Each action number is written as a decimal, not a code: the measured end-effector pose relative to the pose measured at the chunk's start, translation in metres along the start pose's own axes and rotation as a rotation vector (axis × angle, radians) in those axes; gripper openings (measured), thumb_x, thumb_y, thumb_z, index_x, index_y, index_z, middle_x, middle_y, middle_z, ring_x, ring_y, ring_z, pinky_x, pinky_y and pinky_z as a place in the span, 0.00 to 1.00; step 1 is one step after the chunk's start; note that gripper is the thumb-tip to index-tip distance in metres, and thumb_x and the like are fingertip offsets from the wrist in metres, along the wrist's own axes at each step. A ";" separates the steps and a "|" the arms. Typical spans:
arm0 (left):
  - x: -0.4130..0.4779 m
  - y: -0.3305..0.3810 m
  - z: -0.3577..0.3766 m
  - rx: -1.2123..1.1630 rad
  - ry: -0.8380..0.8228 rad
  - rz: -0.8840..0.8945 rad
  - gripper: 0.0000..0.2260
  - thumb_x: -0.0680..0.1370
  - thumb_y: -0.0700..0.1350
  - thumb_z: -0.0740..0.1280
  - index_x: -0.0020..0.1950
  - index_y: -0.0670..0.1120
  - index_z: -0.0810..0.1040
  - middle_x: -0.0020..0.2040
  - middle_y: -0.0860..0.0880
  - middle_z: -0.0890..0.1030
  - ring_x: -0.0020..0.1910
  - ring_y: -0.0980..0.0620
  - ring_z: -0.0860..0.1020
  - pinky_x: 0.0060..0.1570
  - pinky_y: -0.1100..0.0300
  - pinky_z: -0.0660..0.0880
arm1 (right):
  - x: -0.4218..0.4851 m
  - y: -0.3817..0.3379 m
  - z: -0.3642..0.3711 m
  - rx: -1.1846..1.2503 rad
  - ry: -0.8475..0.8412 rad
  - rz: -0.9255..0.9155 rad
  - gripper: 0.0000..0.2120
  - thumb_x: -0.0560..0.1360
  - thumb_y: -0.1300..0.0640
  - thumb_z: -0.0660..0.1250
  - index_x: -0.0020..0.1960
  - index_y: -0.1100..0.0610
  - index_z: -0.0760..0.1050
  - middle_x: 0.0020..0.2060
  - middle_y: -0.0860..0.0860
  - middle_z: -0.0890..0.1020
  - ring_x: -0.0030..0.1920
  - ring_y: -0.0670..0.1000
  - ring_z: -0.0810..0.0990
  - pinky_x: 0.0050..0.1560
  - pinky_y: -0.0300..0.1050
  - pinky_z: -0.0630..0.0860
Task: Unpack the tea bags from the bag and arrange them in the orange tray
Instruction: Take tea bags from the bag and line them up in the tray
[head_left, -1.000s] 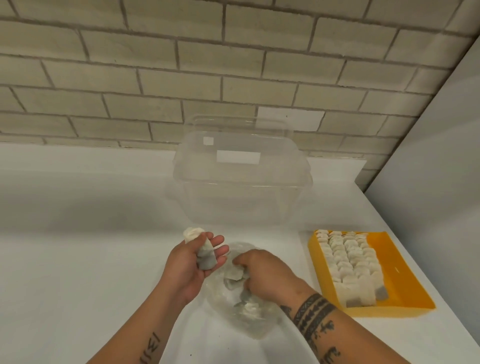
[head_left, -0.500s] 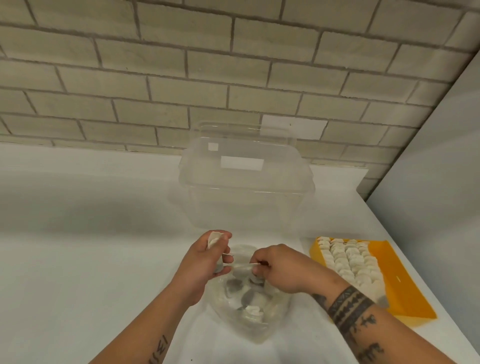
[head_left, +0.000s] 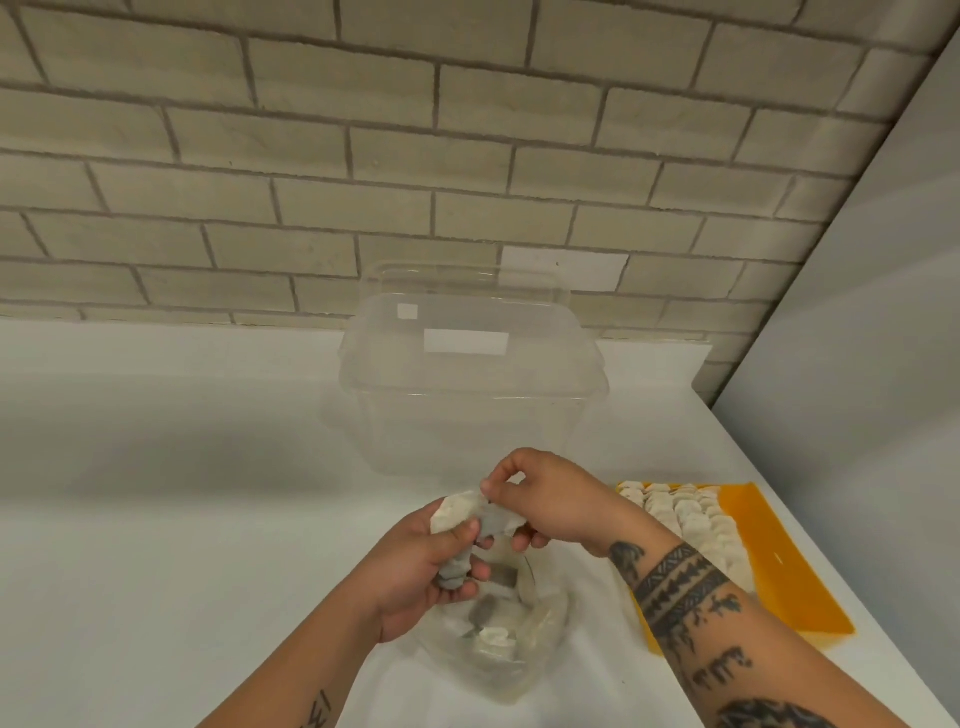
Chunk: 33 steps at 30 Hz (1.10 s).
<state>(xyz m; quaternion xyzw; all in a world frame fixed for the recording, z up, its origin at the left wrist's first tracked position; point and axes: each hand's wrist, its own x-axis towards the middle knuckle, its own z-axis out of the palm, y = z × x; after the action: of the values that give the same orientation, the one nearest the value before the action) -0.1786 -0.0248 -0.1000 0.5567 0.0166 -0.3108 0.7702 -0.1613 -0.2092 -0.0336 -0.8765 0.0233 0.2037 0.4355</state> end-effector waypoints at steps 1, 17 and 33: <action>-0.001 -0.001 0.000 -0.023 0.055 0.019 0.10 0.80 0.43 0.70 0.60 0.44 0.80 0.48 0.44 0.82 0.40 0.48 0.80 0.38 0.55 0.77 | -0.003 0.003 0.003 0.097 0.018 0.012 0.15 0.78 0.43 0.69 0.56 0.52 0.75 0.47 0.52 0.85 0.35 0.49 0.85 0.37 0.43 0.78; -0.011 -0.009 0.051 0.186 0.134 0.119 0.07 0.78 0.41 0.73 0.56 0.44 0.81 0.51 0.40 0.85 0.43 0.46 0.84 0.40 0.55 0.77 | -0.051 0.060 0.022 0.247 0.509 -0.185 0.04 0.78 0.54 0.70 0.46 0.47 0.82 0.38 0.42 0.84 0.40 0.43 0.82 0.43 0.36 0.76; 0.055 -0.042 0.175 0.268 0.095 0.130 0.05 0.82 0.44 0.66 0.54 0.47 0.82 0.44 0.45 0.85 0.36 0.48 0.80 0.36 0.54 0.75 | -0.102 0.151 -0.106 -0.014 0.485 -0.135 0.10 0.79 0.55 0.68 0.42 0.42 0.74 0.37 0.44 0.80 0.39 0.45 0.78 0.45 0.43 0.75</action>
<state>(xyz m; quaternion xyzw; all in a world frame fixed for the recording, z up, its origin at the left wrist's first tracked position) -0.2110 -0.2095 -0.0895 0.6684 -0.0244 -0.2331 0.7059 -0.2518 -0.3992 -0.0521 -0.9022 0.0669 -0.0421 0.4240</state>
